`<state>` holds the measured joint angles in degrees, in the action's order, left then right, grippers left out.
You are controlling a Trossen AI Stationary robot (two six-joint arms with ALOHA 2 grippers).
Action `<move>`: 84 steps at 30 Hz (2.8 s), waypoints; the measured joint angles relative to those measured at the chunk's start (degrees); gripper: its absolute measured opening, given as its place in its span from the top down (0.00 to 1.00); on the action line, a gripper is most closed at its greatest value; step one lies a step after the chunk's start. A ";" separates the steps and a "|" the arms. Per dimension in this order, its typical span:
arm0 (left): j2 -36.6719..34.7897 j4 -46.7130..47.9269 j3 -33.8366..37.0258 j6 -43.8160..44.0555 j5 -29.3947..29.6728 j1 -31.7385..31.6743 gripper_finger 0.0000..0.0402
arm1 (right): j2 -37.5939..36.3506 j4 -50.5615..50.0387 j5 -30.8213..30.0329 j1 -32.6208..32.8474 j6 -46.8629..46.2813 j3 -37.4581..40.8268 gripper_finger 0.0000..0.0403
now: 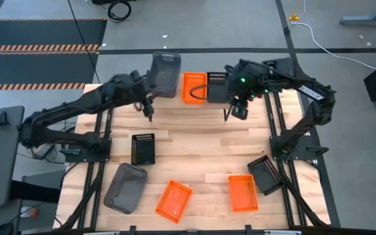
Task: Stack baskets on shelf by color
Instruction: Adjust the black bins on the shelf
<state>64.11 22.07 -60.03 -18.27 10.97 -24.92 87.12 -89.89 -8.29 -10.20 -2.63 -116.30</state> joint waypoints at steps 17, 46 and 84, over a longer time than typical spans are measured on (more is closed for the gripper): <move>20.19 34.22 -24.72 -13.31 -0.04 -3.37 0.49 | -30.27 18.52 0.55 8.17 -11.39 40.17 0.61; 23.34 34.54 -30.49 -23.38 2.00 -10.73 0.49 | -32.90 27.32 3.47 11.32 -9.23 48.97 0.61; 28.40 46.96 -30.49 -3.29 -5.08 -4.07 0.57 | -32.88 27.97 3.45 11.15 -6.73 48.95 0.61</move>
<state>92.51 69.04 -90.52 -21.56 5.90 -28.99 54.24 -61.92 -4.84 0.95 -9.37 -67.35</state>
